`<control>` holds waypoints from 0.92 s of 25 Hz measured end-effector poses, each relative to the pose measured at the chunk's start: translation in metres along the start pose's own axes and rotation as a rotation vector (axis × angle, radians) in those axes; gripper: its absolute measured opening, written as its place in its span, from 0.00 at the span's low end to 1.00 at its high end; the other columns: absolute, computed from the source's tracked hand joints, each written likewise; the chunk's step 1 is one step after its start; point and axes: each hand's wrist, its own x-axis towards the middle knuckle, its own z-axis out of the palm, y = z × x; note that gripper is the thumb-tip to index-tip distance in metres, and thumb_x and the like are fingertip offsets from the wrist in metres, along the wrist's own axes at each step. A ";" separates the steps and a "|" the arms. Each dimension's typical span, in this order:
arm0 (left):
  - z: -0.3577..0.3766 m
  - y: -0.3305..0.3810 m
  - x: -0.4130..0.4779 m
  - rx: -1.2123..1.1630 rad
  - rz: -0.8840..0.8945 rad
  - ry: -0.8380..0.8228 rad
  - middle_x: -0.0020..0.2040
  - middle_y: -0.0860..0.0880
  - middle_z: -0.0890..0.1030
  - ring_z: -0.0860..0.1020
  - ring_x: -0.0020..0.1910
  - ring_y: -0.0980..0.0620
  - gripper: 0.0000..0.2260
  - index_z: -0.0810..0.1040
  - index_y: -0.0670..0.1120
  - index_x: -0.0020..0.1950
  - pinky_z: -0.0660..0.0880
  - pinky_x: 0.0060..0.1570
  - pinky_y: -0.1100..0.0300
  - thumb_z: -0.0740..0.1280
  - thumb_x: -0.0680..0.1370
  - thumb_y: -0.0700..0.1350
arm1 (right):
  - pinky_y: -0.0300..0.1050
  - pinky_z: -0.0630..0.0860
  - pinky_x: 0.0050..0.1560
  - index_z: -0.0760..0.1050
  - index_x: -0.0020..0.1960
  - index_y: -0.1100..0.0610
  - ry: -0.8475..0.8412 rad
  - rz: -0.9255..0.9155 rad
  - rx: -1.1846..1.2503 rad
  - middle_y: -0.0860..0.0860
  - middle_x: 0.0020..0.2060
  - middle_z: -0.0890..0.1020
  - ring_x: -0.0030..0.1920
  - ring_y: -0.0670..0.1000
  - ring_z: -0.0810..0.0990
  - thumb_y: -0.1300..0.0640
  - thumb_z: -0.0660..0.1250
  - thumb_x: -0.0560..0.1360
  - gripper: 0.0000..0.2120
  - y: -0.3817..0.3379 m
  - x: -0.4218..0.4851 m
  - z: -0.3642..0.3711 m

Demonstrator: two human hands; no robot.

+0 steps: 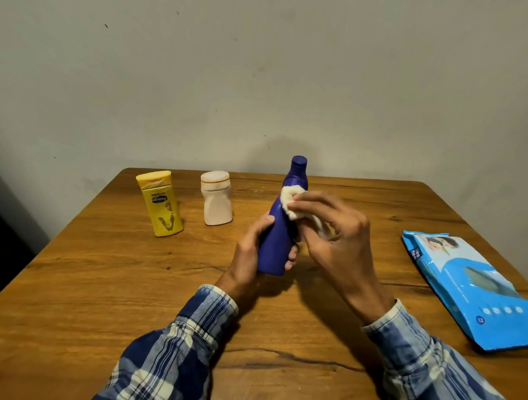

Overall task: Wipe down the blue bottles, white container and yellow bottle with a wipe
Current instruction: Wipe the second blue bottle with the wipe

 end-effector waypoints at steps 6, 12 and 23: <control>0.002 0.006 -0.001 -0.011 -0.044 0.008 0.40 0.35 0.79 0.81 0.30 0.41 0.25 0.75 0.35 0.61 0.80 0.29 0.56 0.52 0.85 0.56 | 0.43 0.81 0.56 0.84 0.54 0.61 0.079 0.075 0.087 0.52 0.53 0.85 0.57 0.46 0.83 0.73 0.73 0.71 0.14 0.006 0.005 -0.007; 0.003 0.014 -0.005 -0.027 0.018 0.144 0.35 0.38 0.82 0.80 0.27 0.44 0.27 0.86 0.41 0.45 0.78 0.28 0.57 0.53 0.86 0.55 | 0.48 0.82 0.54 0.84 0.51 0.62 -0.110 -0.017 0.163 0.52 0.51 0.85 0.54 0.47 0.83 0.73 0.73 0.70 0.12 -0.003 0.003 -0.001; -0.001 0.004 -0.003 -0.120 -0.076 0.215 0.54 0.37 0.83 0.82 0.48 0.42 0.25 0.81 0.43 0.64 0.78 0.44 0.49 0.63 0.80 0.62 | 0.49 0.79 0.58 0.83 0.57 0.60 -0.188 -0.025 0.005 0.54 0.56 0.81 0.58 0.52 0.79 0.69 0.72 0.72 0.14 -0.005 -0.001 0.008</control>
